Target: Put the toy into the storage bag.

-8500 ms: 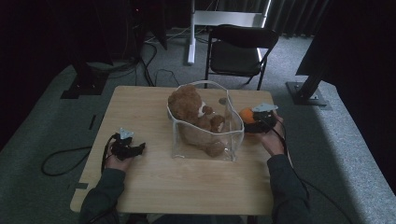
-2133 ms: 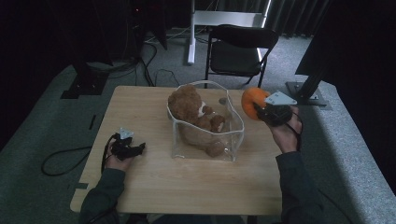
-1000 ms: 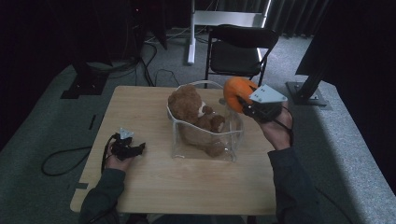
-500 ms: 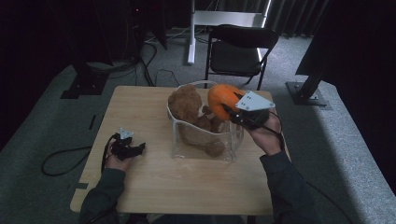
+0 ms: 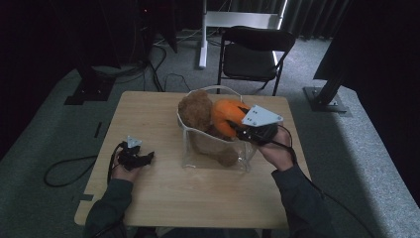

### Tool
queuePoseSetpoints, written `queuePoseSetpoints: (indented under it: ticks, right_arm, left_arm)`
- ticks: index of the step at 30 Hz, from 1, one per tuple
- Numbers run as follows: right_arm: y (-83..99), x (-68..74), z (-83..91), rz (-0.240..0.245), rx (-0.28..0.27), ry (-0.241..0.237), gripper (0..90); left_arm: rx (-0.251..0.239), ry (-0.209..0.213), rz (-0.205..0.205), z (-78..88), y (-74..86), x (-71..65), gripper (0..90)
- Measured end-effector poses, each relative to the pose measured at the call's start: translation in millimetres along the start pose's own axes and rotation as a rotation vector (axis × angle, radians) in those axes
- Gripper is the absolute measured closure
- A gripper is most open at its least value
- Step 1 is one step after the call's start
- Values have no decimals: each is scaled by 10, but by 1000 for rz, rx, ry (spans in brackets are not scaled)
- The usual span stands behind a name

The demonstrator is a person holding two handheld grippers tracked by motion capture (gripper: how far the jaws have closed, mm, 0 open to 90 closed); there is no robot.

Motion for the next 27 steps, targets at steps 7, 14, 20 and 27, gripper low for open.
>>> queuePoseSetpoints:
  ticks: [7, 14, 20, 27]
  right_arm:
    - [68, 71, 16, -6, 15, -29, 509]
    - [113, 167, -10, -11, 28, -75, 507]
    - [154, 222, -54, -25, 49, -118, 505]
    - [286, 291, -164, -67, 94, -185, 504]
  left_arm:
    - [0, 0, 0, 0, 0, 0, 325]
    - [0, 0, 0, 0, 0, 0, 325]
    - [0, 0, 0, 0, 0, 0, 325]
    - [1, 0, 0, 1, 1, 0, 324]
Point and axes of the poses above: each handheld gripper's, and its own axes: z roughly backward along the jaws, y roughly out of its underside, x roughly to its left, the point moved 9 cm from there along -z, roughly forward along the jaws, and after that the axes turned 12 degrees about z, right-handed, at the moved point
